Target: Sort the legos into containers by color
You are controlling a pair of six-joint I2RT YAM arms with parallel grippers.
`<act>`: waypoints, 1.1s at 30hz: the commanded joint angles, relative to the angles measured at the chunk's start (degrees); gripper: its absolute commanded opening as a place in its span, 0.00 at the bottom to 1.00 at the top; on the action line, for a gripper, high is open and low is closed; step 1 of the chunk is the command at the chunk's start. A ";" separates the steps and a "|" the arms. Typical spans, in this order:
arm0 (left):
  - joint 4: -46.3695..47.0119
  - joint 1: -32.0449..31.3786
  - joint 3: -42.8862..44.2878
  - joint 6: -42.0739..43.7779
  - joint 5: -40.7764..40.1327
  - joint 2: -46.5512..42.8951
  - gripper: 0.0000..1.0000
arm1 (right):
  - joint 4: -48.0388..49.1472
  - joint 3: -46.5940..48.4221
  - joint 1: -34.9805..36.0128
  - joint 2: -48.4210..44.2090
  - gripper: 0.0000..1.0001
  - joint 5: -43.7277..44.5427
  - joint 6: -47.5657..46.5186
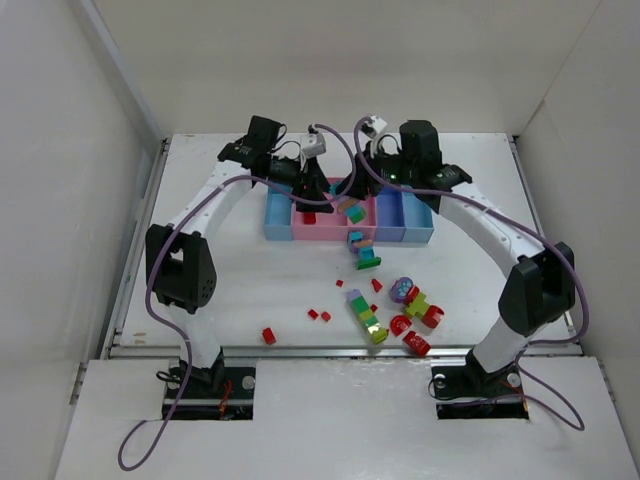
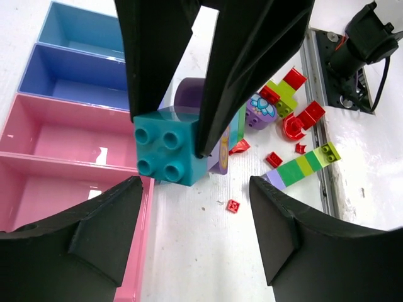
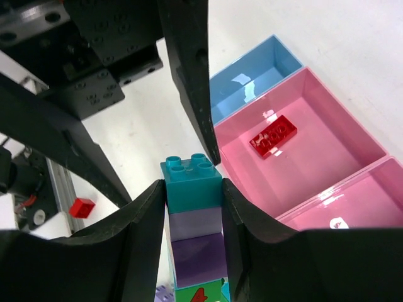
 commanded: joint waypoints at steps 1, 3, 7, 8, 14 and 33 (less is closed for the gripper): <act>-2.54 0.24 2.98 2.50 3.30 -2.07 0.65 | -1.94 0.63 1.00 -2.30 0.00 -0.92 -5.90; -3.07 0.24 3.60 2.50 3.30 -1.54 0.65 | -3.96 1.24 2.23 -1.77 0.00 -0.40 -7.13; -3.07 0.24 4.82 2.50 3.83 -1.01 0.69 | -4.58 1.25 3.37 -1.77 0.00 -0.40 -8.98; -3.68 0.24 4.83 2.50 3.83 -1.01 0.70 | -4.58 1.25 3.38 -1.77 0.00 -0.40 -8.98; -10.60 0.24 5.36 10.57 3.83 -0.48 0.51 | -5.11 1.25 3.38 -2.82 0.00 0.22 -9.60; -19.86 0.24 7.82 18.58 3.83 2.42 0.28 | -5.11 1.25 4.43 -3.35 0.00 -0.31 -9.60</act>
